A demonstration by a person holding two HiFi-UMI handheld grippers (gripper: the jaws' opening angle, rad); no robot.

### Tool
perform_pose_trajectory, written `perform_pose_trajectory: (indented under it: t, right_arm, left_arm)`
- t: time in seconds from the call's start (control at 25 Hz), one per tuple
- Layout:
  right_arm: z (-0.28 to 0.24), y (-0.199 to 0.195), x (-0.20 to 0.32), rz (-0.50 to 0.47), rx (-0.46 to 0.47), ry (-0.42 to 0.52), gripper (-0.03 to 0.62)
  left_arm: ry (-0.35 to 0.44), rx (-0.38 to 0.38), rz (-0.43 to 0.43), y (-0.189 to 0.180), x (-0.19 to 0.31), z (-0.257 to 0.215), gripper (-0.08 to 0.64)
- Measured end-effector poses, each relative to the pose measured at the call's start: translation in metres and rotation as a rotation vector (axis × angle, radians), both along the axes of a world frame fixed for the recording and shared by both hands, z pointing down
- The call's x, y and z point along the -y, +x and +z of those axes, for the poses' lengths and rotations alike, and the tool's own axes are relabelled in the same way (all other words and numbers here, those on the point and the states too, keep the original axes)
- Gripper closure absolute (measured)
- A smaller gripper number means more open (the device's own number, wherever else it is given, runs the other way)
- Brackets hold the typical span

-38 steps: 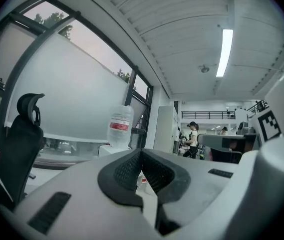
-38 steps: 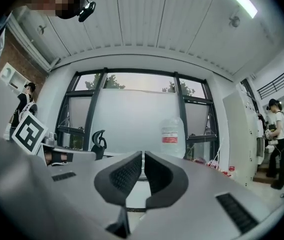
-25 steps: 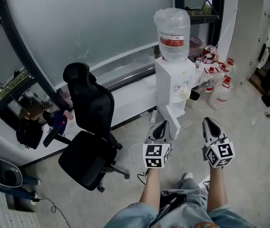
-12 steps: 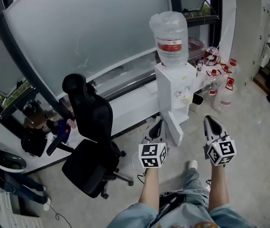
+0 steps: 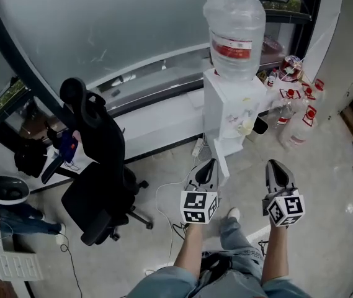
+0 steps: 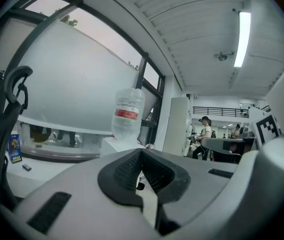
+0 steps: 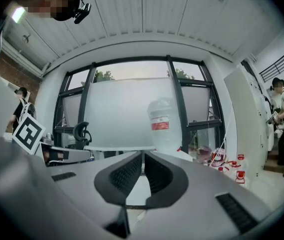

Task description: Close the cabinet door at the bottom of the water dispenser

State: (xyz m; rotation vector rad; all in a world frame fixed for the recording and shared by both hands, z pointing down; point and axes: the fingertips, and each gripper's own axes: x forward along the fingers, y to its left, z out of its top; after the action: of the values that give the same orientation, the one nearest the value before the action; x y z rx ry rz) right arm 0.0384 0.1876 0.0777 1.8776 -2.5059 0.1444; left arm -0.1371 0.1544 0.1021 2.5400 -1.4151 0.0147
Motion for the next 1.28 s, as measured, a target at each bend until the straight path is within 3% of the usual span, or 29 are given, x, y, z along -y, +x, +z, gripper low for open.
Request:
perform_pose_trajectory:
  t: [0.24, 0.48, 0.64, 1.0, 1.28]
  right_arm:
    - [0.077, 0.044, 0.072, -0.039, 0.067, -0.169, 0.555]
    - [0.111, 0.097, 0.138, -0.052, 0.125, -0.217, 0.555]
    - [0.143, 0.117, 0.152, -0.032, 0.156, -0.275, 0.555]
    - [0.220, 0.068, 0.149, -0.168, 0.039, -0.346, 0.555]
    - [0.300, 0.037, 0.141, -0.234, -0.017, -0.448, 0.555]
  left_arm:
    - [-0.219, 0.051, -0.074, 0.037, 0.054, 0.080, 0.551]
    - [-0.244, 0.095, -0.092, 0.094, 0.106, 0.094, 0.549]
    - [-0.306, 0.139, -0.093, 0.102, 0.111, 0.120, 0.549]
    - [-0.422, 0.132, -0.154, 0.091, 0.106, 0.204, 0.549]
    - [-0.502, 0.173, -0.100, 0.096, 0.095, 0.284, 0.549]
